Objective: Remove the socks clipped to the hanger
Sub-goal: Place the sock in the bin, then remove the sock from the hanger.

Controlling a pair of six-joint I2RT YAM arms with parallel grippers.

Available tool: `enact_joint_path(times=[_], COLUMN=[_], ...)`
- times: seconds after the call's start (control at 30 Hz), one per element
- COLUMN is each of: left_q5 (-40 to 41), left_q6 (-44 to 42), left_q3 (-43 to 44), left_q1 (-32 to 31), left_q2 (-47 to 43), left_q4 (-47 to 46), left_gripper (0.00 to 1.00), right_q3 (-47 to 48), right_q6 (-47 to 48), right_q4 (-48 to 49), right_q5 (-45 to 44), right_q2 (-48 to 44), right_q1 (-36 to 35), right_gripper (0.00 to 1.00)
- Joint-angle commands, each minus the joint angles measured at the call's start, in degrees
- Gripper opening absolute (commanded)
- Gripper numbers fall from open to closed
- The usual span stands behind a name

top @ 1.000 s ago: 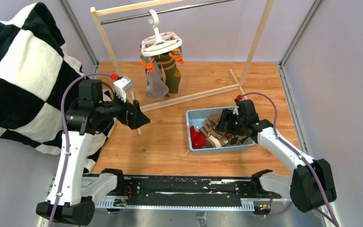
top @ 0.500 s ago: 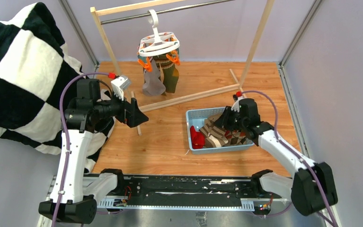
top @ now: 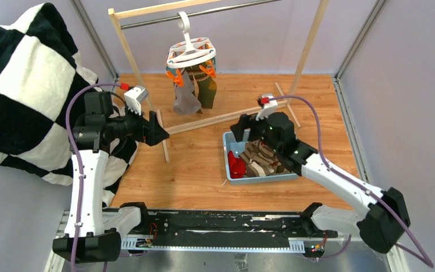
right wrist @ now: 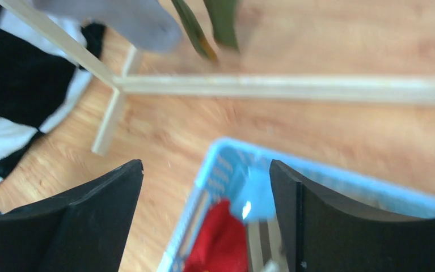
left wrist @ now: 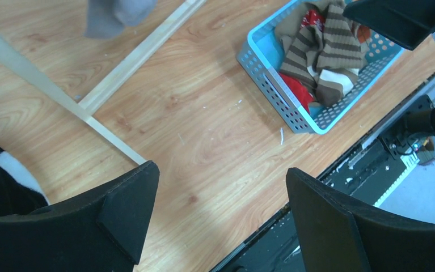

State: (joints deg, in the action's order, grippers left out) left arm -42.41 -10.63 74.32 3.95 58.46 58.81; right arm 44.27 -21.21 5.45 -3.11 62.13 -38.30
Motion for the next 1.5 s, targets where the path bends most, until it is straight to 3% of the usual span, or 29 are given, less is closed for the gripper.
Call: enact_joint_path(times=[0.0,0.27,0.67,0.83,0.97,1.03,1.1,1.47], left_q5=[-0.8,-1.1,-2.4,-2.5,-2.1,-1.9,-1.9,-3.3], left_q6=[-1.7,-2.8,-2.6,-2.8,-3.3,-3.6,-3.6,-2.7], left_q3=[2.4,1.7,1.6,2.2,3.0,3.4,3.7,4.1], left_q1=[2.6,5.0,5.1,5.3,5.5,5.5,5.5,5.5], left_q2=[0.6,0.5,-0.7,-1.0,-1.1,-1.2,-1.1,-1.0], left_q4=[0.7,2.4,2.9,3.4,4.4,4.6,4.6,4.6], left_gripper=[0.88,0.81,0.78,0.77,0.76,0.76,0.76,0.73], right_q3=[7.9,24.4,42.7,47.7,49.2,46.8,44.2,31.2], right_q6=[11.0,25.2,31.5,31.4,31.2,30.6,30.2,23.5], right_q4=[13.9,35.8,40.3,40.2,39.2,39.8,39.9,38.1], right_q5=[-3.3,-1.5,-14.3,-13.0,-13.9,-12.4,-11.0,1.4], right_q2=[10.1,32.2,51.3,55.6,56.0,54.1,51.7,34.4], right_q1=[-6.4,-15.0,-16.6,-16.6,-16.7,-16.8,-17.0,-19.1], right_gripper=[0.91,0.99,0.92,0.75,0.28,0.11,0.02,0.00])
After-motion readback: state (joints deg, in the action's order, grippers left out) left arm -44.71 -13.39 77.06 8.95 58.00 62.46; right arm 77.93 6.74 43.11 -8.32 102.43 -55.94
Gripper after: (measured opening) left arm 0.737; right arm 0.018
